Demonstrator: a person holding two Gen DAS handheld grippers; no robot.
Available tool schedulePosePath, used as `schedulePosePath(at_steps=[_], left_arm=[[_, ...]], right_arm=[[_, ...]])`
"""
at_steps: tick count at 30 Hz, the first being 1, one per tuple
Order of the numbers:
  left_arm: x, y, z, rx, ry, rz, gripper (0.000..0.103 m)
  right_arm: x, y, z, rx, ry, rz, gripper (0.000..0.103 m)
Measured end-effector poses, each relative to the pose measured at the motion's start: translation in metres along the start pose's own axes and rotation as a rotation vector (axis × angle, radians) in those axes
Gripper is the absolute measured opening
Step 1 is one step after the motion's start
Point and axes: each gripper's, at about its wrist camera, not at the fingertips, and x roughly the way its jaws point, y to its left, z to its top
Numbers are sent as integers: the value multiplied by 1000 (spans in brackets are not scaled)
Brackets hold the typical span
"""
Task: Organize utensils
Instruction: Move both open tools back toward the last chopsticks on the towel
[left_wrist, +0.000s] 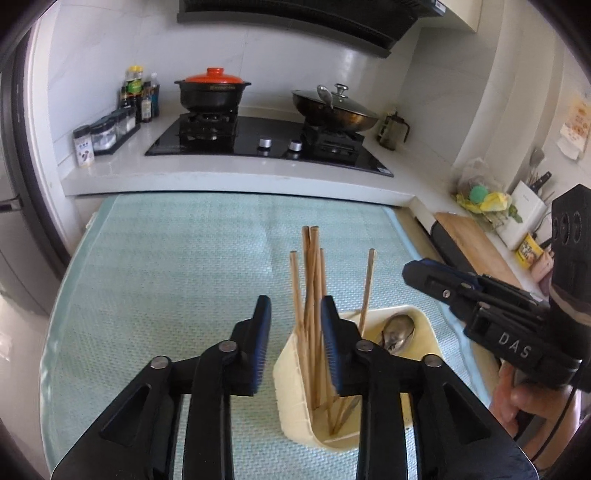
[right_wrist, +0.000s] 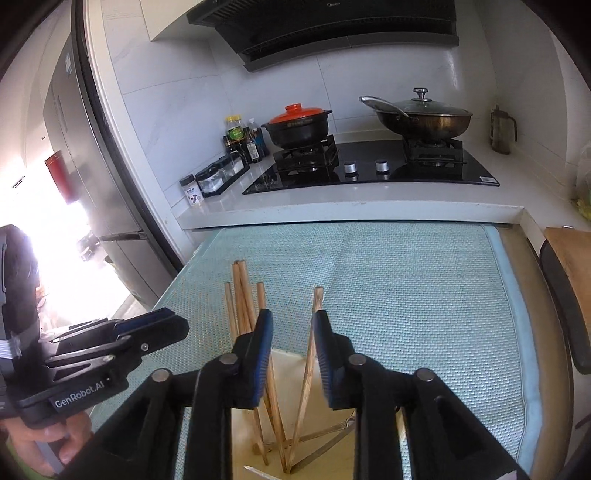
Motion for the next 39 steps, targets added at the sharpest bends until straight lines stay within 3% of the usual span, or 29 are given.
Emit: schedulePosePath(at_steps=[3, 8, 17, 24, 30, 35, 39], left_arm=[[-25, 3, -9, 38, -14, 24, 42], [-80, 14, -51, 115, -14, 88, 55], [-148, 21, -145, 168, -30, 216, 62], [-159, 16, -187, 158, -23, 233, 64], [-160, 18, -207, 137, -21, 230, 64], [-155, 37, -233, 65, -20, 219, 71], [-135, 53, -264, -13, 43, 180, 71]], right_arm=[[-28, 12, 0, -44, -36, -21, 26], [-89, 41, -25, -128, -85, -27, 26], [-168, 72, -137, -192, -111, -63, 27], [-180, 80, -214, -145, -62, -78, 27], [-177, 83, -245, -130, -20, -102, 27], [-179, 89, -263, -116, -25, -118, 27], [-171, 93, -284, -91, -2, -115, 27]])
